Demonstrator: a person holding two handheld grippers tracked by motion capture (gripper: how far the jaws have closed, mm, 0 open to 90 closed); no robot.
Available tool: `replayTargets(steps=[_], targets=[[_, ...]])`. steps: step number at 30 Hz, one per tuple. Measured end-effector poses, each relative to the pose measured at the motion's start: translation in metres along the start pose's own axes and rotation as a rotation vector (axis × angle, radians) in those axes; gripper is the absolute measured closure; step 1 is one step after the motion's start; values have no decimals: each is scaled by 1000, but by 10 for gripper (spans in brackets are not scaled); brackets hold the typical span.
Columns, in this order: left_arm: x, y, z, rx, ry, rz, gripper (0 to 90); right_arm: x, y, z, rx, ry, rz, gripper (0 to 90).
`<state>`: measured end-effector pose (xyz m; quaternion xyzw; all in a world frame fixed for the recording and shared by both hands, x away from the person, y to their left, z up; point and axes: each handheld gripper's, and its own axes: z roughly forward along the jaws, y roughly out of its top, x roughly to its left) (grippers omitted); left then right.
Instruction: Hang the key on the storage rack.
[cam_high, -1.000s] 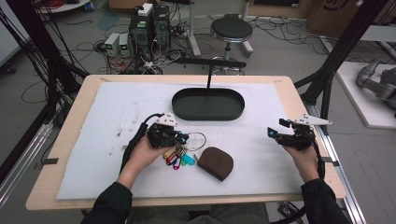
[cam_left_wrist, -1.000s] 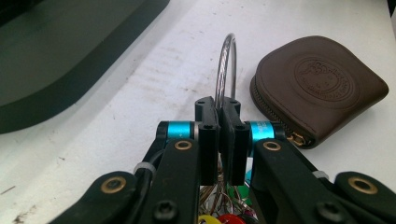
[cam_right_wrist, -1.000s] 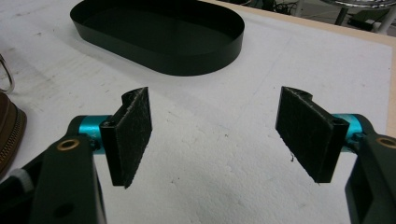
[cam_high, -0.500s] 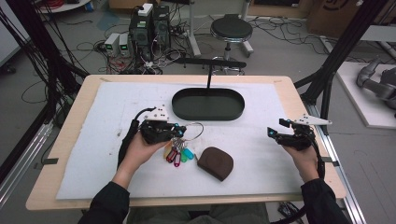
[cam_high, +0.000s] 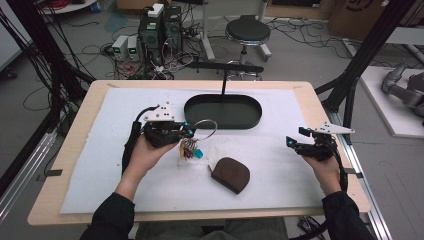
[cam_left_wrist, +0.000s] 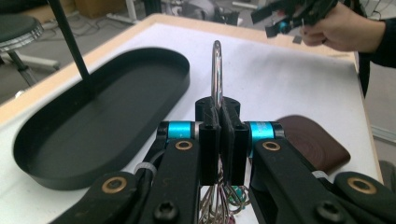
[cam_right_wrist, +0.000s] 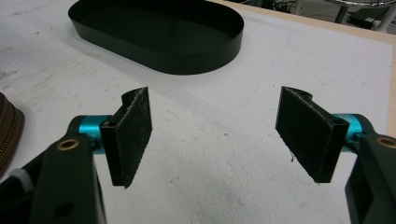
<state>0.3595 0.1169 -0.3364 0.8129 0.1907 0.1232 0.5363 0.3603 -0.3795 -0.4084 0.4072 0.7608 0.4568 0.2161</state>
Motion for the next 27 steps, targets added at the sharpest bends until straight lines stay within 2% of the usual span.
replayTargets(steps=[16,27], targets=[[12,35,-12,-45,46,15,864,0,0,2,2,3,0,275],[29,62,-5,-47,84,10,864,-1,0,2,2,3,0,275]])
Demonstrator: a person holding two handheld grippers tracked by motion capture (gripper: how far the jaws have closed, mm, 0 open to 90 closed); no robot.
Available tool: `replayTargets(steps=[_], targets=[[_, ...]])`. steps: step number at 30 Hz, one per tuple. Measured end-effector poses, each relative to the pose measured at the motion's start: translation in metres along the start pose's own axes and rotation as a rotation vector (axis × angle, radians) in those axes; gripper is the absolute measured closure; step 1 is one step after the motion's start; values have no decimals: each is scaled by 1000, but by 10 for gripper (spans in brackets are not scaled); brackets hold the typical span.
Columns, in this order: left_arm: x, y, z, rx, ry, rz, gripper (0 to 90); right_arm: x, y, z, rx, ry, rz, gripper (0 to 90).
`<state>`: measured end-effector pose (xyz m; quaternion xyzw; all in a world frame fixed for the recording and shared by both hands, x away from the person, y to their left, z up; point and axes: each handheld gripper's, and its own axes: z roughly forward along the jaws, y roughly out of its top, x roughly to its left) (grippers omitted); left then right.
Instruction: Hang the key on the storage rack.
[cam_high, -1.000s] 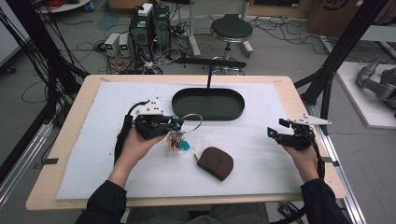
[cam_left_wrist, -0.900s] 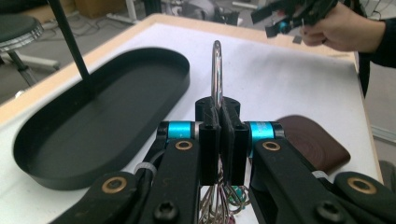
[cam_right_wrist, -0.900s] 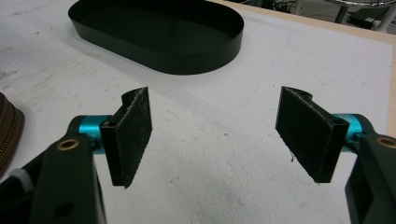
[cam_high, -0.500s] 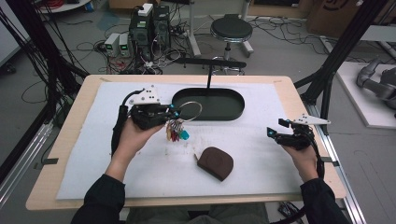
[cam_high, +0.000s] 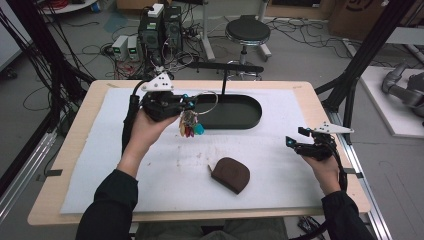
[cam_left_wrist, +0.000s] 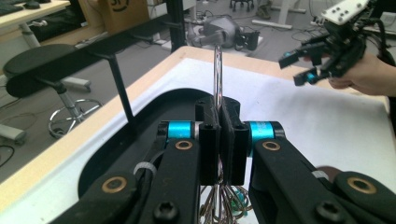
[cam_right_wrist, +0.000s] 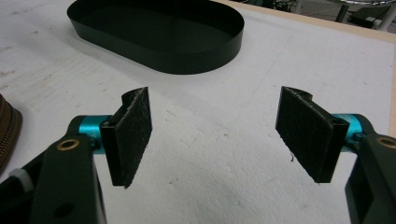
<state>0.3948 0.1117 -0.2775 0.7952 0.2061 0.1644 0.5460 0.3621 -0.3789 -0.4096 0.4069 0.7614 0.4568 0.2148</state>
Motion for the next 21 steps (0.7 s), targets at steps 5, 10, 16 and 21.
replayTargets(steps=[5,10,16,21], targets=[[11,9,9,7,16,-4,864,0,0,0,-1,0,0,275],[22,14,19,23,34,-8,864,0,0,0,-2,1,3,275],[38,13,29,24,67,-27,864,-1,0,0,-4,2,4,275],[50,12,38,34,100,-48,864,-1,0,0,-5,2,6,275]])
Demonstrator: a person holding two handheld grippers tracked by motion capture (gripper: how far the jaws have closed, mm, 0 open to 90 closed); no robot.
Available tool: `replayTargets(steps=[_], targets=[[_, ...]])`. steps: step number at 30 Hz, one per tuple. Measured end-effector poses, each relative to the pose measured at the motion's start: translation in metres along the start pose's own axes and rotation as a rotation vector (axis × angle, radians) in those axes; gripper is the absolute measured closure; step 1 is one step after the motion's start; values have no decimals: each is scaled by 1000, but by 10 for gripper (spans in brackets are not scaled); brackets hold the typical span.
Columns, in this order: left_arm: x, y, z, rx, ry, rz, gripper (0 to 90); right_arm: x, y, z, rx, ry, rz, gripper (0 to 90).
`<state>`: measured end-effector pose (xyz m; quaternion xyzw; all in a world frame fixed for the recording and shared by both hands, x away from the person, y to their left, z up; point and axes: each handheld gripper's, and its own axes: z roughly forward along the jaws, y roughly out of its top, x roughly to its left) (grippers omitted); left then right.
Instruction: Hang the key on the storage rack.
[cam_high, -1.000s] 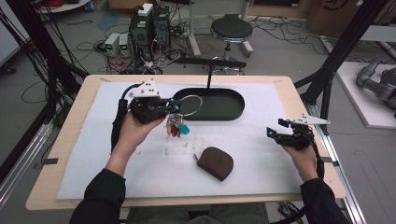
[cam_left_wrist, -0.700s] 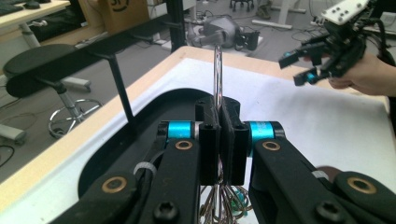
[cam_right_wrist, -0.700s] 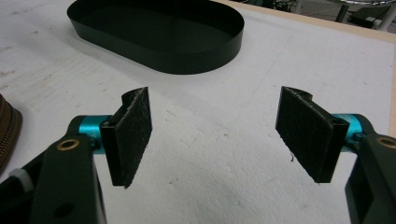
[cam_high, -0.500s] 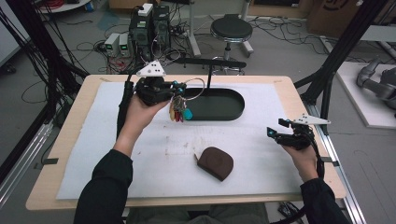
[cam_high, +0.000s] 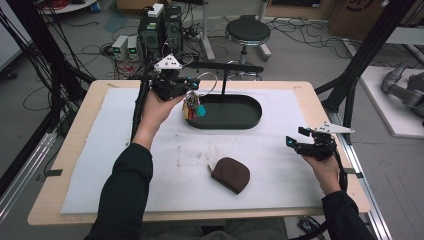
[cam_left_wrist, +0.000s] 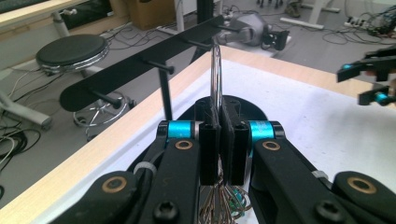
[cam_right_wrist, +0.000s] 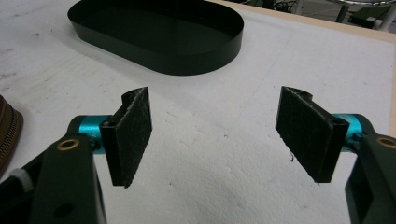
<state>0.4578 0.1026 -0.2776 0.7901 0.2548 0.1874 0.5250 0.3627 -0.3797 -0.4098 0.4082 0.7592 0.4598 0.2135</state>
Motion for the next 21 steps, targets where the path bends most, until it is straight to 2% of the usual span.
replayTargets(steps=[9,19,21], targets=[[19,-6,16,11,65,-35,864,0,0,0,0,-1,3,275],[33,-13,24,9,100,-62,864,-1,0,1,1,2,6,275],[38,-15,26,3,111,-82,864,-1,0,0,1,2,6,275]])
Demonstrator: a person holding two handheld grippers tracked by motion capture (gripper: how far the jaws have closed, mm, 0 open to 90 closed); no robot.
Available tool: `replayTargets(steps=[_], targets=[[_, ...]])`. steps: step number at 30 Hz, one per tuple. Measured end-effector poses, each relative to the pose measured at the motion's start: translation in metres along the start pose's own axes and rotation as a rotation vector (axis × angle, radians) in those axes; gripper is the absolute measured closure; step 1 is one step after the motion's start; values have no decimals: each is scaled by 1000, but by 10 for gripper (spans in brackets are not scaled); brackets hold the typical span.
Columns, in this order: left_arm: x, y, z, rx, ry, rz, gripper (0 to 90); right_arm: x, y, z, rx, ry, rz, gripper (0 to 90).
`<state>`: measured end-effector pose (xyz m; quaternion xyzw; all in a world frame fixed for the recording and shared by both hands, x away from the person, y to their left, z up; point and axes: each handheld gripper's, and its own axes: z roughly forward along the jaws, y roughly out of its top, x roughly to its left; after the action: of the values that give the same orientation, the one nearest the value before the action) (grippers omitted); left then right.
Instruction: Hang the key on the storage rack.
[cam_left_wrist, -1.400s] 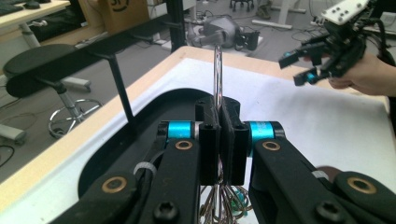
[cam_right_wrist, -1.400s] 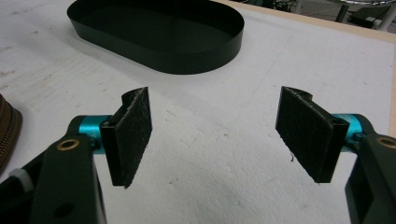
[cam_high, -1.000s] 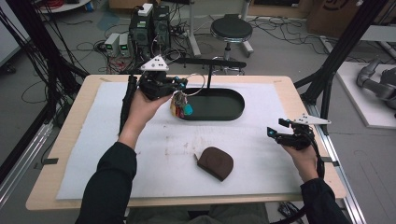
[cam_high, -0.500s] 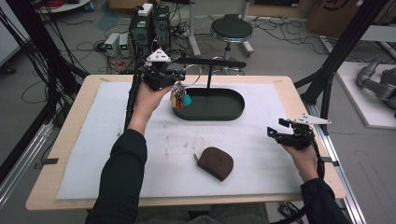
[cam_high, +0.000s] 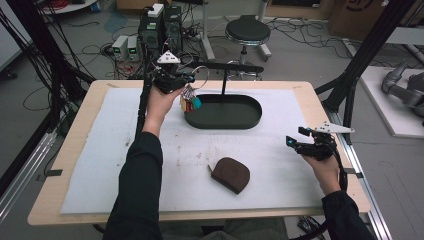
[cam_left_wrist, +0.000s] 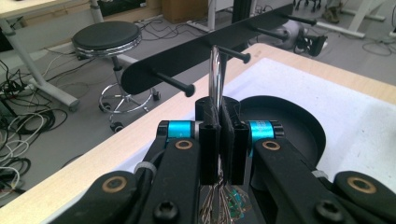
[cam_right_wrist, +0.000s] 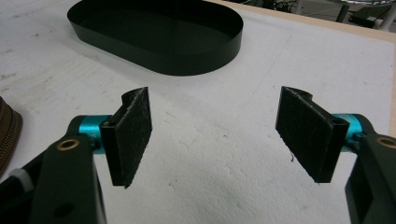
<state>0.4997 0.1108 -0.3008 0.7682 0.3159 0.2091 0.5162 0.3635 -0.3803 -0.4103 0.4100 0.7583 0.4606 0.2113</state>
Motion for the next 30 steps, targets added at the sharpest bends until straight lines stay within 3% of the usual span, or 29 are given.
replayTargets(steps=[22,30], targets=[[16,-16,11,14,47,-85,863,-1,0,1,3,3,-1,275],[15,-17,12,27,65,-81,861,-1,0,1,3,3,-1,274]])
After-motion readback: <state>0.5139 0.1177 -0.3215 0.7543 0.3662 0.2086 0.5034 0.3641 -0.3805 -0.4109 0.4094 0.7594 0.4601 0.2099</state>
